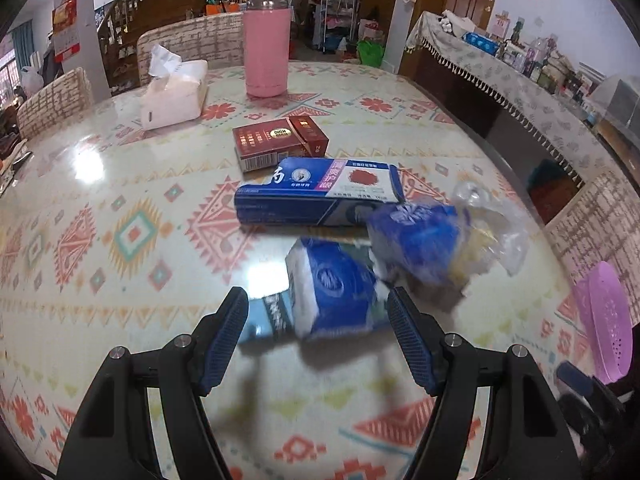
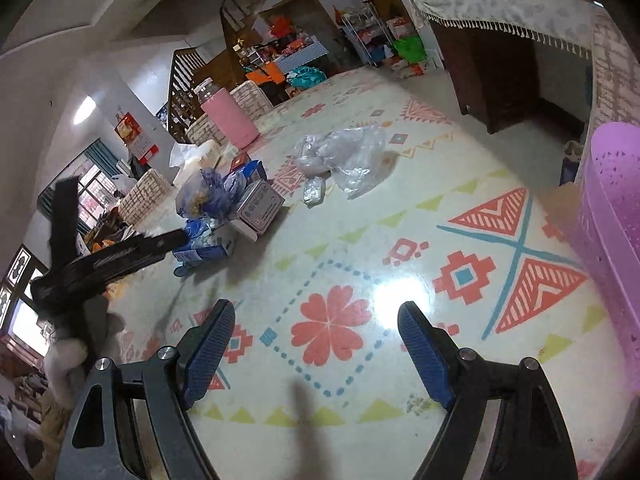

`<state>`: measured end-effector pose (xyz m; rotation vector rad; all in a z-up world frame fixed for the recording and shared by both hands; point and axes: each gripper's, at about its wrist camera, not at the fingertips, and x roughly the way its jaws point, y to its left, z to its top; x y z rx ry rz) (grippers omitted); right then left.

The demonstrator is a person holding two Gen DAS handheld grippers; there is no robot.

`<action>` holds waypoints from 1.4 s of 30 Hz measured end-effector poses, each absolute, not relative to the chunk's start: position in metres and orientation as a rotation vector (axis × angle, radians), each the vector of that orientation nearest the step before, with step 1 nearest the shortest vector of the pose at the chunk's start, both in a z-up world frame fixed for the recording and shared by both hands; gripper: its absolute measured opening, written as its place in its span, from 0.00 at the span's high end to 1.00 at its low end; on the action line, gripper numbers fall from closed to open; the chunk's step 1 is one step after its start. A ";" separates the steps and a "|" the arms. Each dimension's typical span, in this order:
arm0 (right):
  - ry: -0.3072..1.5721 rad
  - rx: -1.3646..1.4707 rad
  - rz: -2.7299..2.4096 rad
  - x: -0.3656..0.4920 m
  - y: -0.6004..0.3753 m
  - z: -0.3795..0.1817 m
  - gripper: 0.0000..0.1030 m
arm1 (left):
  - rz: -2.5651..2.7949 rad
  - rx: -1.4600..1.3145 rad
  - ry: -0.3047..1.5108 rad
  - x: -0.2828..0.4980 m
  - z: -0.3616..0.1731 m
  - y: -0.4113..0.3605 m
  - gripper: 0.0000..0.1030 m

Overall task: Collect trash
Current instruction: 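Move both grippers back to the trash on the table, then grasp the blue tissue pack with the left gripper while the right grasps the clear plastic bag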

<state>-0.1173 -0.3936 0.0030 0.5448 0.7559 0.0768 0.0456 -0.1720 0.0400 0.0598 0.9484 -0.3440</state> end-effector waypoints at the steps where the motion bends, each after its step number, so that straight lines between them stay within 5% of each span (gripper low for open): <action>1: 0.758 0.537 0.082 -0.117 -0.392 0.003 0.15 | -0.350 0.056 0.955 0.050 0.038 -0.174 0.31; 12: 0.777 0.506 0.091 -0.113 -0.386 0.003 0.14 | -0.721 -0.085 1.078 0.037 0.041 -0.177 0.31; 20: 0.780 0.490 0.083 -0.112 -0.383 0.004 0.14 | -0.643 0.273 0.873 -0.014 0.064 -0.206 0.30; 29: 0.778 0.492 0.083 -0.112 -0.383 0.004 0.14 | -0.551 0.217 1.008 0.027 0.026 -0.232 0.30; 31: 0.774 0.497 0.076 -0.113 -0.383 0.004 0.14 | -0.514 0.173 1.061 0.034 0.020 -0.228 0.52; 42: 0.763 0.376 0.027 -0.080 -0.396 0.046 0.12 | -0.613 -0.060 1.054 0.033 0.027 -0.192 0.52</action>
